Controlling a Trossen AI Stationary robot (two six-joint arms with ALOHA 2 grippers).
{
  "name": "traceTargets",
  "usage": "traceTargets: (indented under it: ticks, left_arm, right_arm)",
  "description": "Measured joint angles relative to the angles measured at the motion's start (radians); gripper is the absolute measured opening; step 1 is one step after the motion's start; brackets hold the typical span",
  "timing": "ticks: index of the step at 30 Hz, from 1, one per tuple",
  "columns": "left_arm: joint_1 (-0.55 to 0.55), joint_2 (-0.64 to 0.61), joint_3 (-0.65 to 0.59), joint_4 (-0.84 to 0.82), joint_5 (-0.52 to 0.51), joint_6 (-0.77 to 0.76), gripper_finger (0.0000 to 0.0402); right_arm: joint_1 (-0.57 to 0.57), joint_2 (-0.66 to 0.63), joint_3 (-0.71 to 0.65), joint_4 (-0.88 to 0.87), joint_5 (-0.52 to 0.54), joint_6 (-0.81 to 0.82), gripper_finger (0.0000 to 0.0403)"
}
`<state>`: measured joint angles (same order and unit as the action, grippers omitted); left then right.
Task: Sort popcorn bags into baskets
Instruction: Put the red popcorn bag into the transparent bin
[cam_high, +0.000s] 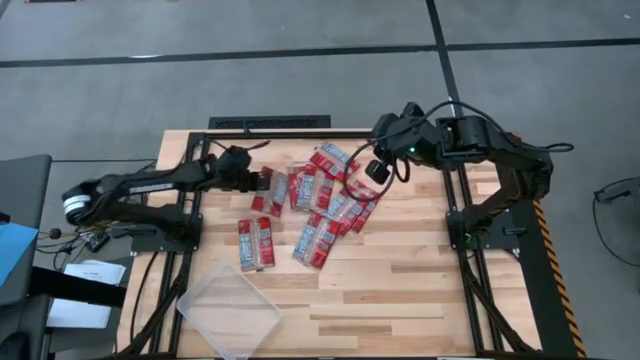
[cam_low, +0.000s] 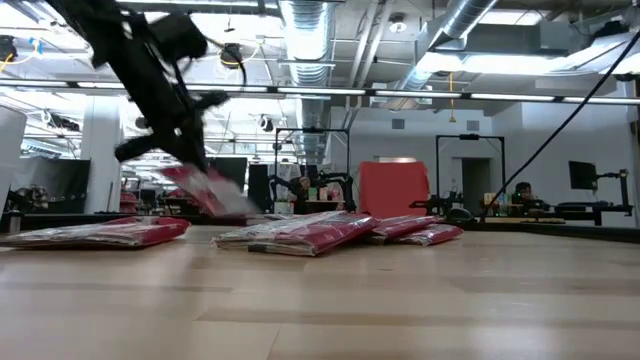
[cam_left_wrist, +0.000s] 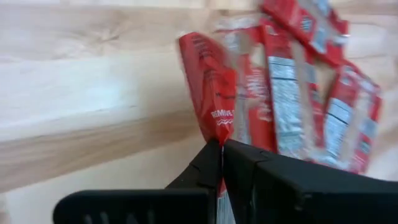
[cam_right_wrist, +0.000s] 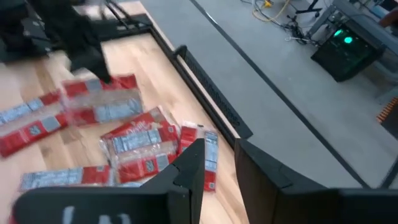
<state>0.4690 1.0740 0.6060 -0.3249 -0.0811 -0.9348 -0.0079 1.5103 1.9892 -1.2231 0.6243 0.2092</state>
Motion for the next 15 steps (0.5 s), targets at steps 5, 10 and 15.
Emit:
traceTargets:
  ticks: [5, 10, 15]
  left_arm:
    - [-0.056, -0.129, 0.064, -0.173, 0.086, 0.014, 0.0001]
    - [-0.194, -0.242, 0.137, -0.351, 0.162, -0.043, 0.0001]
    - [-0.448, -0.325, 0.195, -0.427, 0.106, -0.262, 0.0]
  right_arm:
    - [-0.002, -0.002, 0.0, -0.003, 0.003, -0.011, 0.0112]
    - [-0.001, -0.001, 0.0, -0.005, 0.003, -0.042, 0.0113]
    - [-0.008, -0.001, 0.0, -0.005, 0.003, -0.053, 0.0113]
